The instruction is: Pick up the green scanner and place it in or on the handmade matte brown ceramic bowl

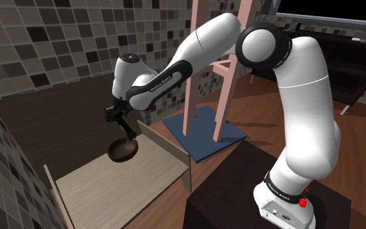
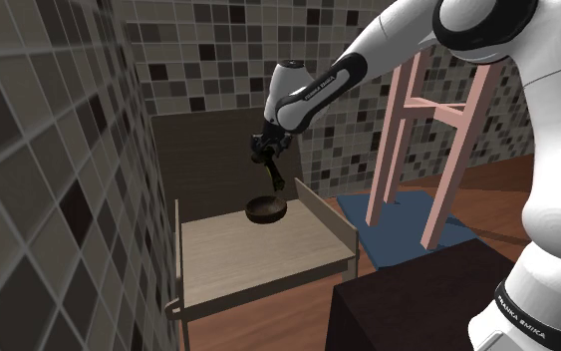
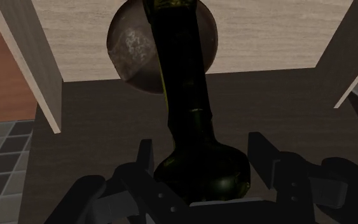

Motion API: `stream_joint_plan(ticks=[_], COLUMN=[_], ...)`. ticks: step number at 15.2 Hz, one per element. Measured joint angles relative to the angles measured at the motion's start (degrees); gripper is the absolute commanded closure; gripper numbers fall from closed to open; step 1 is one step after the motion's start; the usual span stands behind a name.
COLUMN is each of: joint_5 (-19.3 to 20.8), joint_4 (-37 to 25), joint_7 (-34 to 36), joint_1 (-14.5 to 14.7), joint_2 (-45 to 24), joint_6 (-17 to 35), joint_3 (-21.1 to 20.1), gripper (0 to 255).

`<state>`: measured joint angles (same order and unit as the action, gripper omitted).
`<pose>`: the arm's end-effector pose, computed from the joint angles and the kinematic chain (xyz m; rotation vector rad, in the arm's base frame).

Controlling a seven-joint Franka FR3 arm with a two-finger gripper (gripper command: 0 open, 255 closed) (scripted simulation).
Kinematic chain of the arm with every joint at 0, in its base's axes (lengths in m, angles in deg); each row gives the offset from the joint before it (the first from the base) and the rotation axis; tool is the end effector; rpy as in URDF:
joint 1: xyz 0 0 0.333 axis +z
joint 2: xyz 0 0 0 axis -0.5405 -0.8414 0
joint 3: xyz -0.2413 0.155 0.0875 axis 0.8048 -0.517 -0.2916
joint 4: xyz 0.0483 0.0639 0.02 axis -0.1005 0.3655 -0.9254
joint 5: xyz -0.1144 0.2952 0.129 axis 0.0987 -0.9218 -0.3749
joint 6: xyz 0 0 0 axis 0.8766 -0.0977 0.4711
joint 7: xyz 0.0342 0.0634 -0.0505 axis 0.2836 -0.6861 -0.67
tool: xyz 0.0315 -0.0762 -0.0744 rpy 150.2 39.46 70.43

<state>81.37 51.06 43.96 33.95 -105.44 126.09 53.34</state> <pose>0.6078 0.2332 0.3277 -2.9858 -0.0522 -0.5735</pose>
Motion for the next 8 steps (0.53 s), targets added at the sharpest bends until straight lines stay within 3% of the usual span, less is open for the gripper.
stream_joint_plan(ticks=[8], joint_5=[2.59], joint_4=[0.47], joint_7=[2.28], joint_1=[1.7], joint_2=[-3.65], joint_6=[4.18], joint_3=[2.41], gripper=[255])
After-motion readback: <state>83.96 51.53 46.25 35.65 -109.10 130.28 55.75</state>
